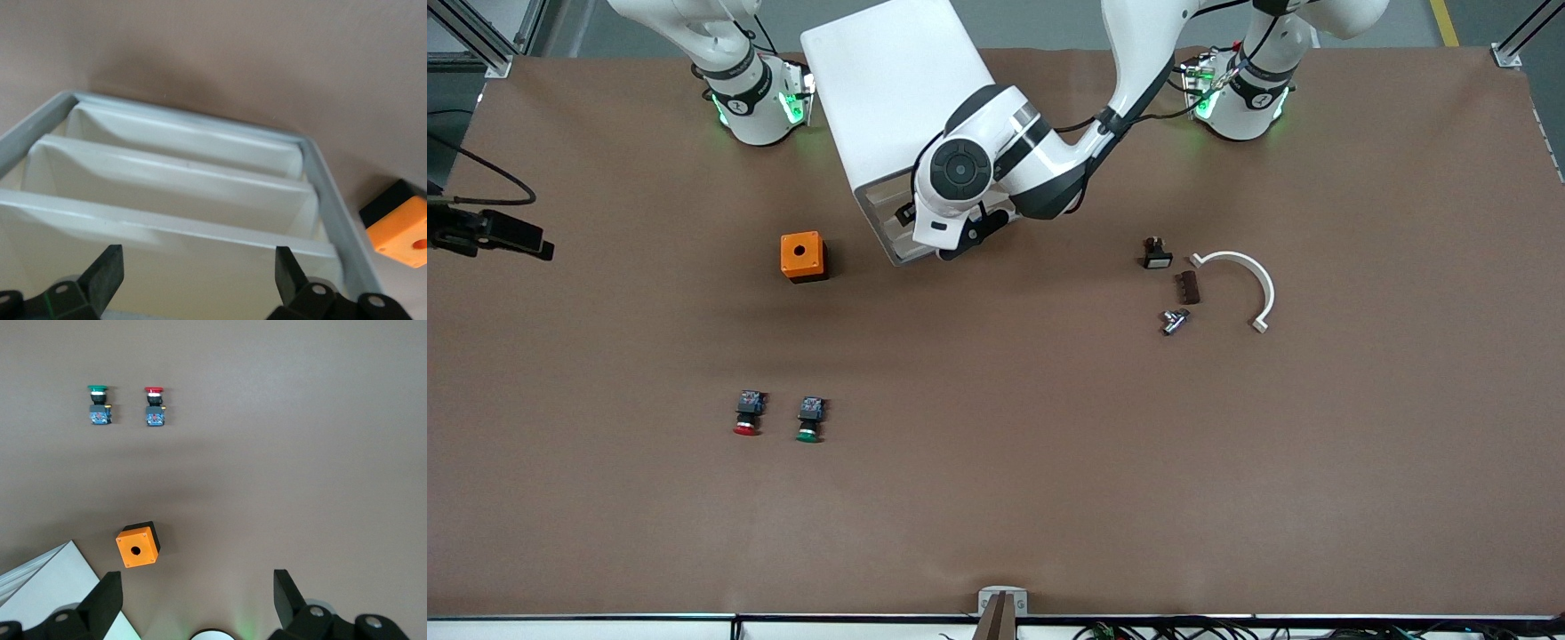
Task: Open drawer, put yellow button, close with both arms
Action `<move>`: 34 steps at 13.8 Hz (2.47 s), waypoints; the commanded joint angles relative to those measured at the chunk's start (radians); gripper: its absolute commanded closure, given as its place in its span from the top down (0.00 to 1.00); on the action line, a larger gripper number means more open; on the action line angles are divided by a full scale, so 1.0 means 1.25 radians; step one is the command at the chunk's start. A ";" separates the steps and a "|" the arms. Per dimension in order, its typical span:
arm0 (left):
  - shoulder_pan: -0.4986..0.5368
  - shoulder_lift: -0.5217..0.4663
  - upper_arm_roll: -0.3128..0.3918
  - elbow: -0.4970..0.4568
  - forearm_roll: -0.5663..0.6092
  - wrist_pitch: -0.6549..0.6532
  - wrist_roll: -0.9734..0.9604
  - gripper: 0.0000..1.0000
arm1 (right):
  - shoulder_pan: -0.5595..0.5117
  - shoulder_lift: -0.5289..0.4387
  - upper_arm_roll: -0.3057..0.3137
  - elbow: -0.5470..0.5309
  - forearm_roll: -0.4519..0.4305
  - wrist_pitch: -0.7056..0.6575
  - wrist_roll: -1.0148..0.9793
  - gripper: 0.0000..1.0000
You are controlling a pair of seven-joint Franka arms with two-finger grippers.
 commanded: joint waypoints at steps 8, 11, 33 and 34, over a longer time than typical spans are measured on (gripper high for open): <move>0.257 -0.197 0.000 0.028 0.266 -0.028 0.075 1.00 | -0.001 -0.134 0.013 -0.106 -0.009 0.011 0.004 1.00; 0.335 -0.235 0.000 0.028 0.314 -0.138 0.223 1.00 | -0.001 -0.155 0.013 -0.128 -0.009 0.015 0.004 1.00; 0.633 -0.685 0.150 -0.468 0.315 -0.218 1.067 1.00 | -0.006 -0.164 0.008 -0.130 -0.028 0.032 -0.001 1.00; 0.633 -0.686 0.145 -0.461 0.315 -0.213 1.067 1.00 | -0.006 -0.164 0.007 -0.130 -0.028 0.031 -0.001 1.00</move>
